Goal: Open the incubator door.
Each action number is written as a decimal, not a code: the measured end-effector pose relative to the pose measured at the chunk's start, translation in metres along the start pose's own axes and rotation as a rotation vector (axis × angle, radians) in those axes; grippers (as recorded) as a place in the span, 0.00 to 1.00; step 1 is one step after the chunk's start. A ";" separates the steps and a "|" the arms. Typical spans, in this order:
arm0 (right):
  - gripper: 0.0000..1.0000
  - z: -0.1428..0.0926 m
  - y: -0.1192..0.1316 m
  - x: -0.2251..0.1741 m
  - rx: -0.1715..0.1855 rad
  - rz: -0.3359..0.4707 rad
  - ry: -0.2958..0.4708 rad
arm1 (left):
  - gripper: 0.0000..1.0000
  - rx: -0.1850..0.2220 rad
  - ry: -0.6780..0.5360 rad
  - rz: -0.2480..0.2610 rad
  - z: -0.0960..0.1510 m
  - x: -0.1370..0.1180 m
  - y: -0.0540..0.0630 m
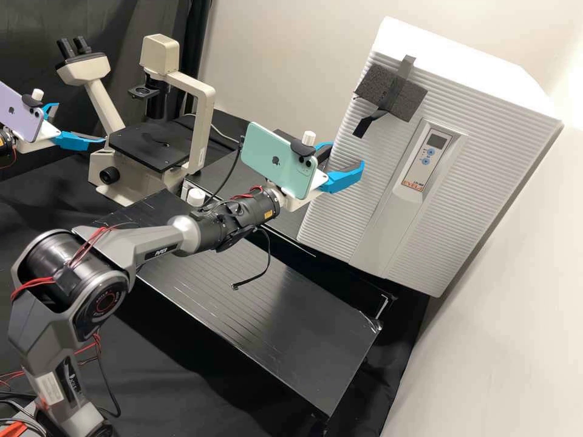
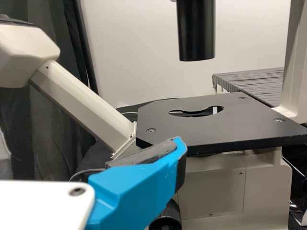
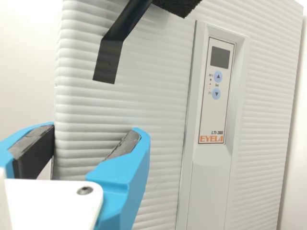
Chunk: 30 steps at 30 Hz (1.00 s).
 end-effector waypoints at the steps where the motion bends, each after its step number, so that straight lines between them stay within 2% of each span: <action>1: 0.00 0.001 0.001 0.000 0.001 0.001 0.000 | 1.00 0.000 0.000 0.000 0.000 0.000 0.000; 10: 0.00 0.008 0.003 -0.003 0.000 -0.008 0.009 | 1.00 0.000 0.000 0.000 0.000 0.000 0.000; 17: 0.00 0.019 0.012 -0.016 0.012 -0.001 0.022 | 1.00 0.000 0.000 0.000 0.000 0.000 0.000; 21: 0.00 0.026 0.017 -0.031 0.044 0.022 0.028 | 1.00 0.000 0.000 0.000 0.000 0.000 0.000; 27: 0.00 0.035 0.029 -0.068 0.065 0.084 0.026 | 1.00 0.000 0.000 0.000 0.000 0.000 0.000; 30: 0.00 0.039 0.035 -0.087 0.096 0.124 0.010 | 1.00 0.000 0.000 0.000 0.000 0.000 0.000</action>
